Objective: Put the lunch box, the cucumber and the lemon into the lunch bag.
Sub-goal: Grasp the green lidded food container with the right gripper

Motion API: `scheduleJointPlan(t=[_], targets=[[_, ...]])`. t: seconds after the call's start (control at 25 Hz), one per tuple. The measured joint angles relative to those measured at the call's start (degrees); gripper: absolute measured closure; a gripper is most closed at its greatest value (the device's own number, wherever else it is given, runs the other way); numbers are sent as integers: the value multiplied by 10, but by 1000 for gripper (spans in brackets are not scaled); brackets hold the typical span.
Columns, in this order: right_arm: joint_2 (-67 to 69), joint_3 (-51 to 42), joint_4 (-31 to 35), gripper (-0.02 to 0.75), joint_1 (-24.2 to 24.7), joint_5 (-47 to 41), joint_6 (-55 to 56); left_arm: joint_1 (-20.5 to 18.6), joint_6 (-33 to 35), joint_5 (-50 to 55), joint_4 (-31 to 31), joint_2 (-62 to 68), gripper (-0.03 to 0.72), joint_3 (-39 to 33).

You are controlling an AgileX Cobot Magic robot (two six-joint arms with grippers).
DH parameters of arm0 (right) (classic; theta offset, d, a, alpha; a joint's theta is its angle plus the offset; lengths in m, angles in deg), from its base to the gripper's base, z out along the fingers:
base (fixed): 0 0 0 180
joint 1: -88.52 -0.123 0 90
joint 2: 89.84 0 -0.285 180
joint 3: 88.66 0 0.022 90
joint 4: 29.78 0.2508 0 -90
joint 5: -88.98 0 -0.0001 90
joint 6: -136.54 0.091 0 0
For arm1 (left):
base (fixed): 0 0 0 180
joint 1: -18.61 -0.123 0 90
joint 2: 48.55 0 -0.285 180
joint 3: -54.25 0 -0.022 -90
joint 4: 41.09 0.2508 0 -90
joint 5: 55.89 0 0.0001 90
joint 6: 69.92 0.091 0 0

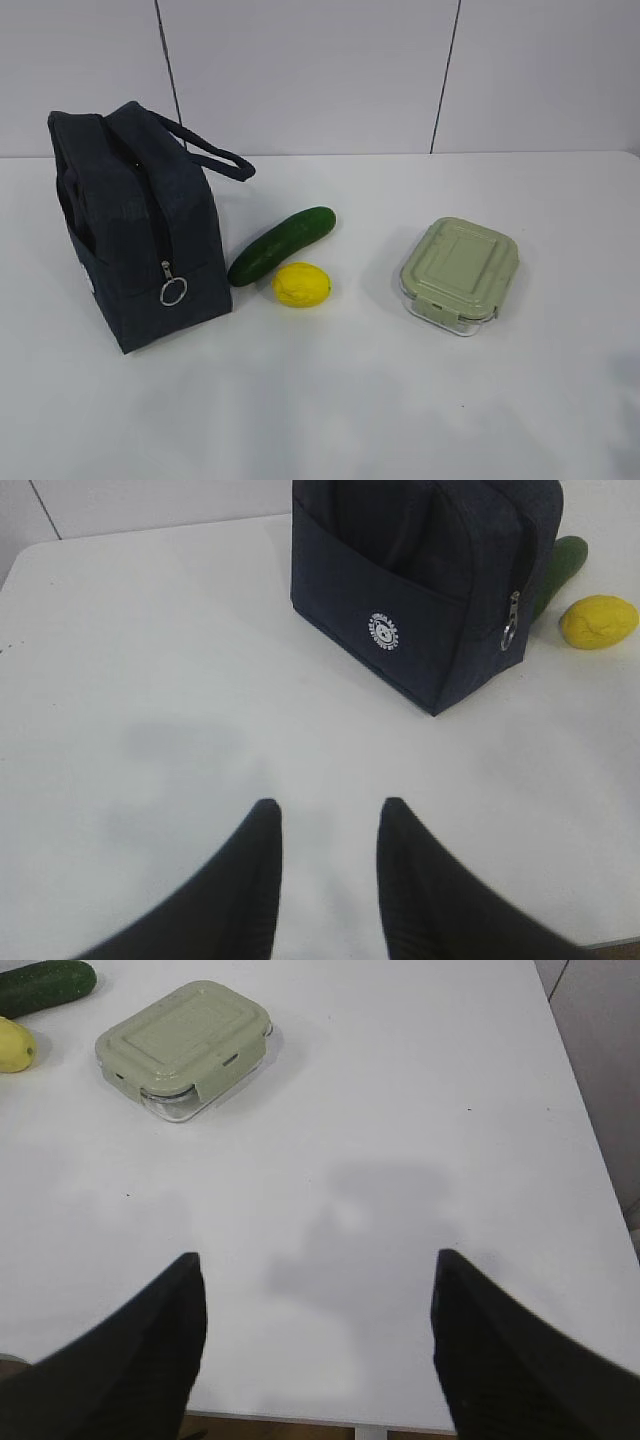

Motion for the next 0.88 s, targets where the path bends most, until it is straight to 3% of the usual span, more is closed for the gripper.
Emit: scheduleJointPlan(t=[0.88], targets=[[0, 0, 0, 204, 0, 0, 0, 0, 0, 0, 0, 0, 453, 0]])
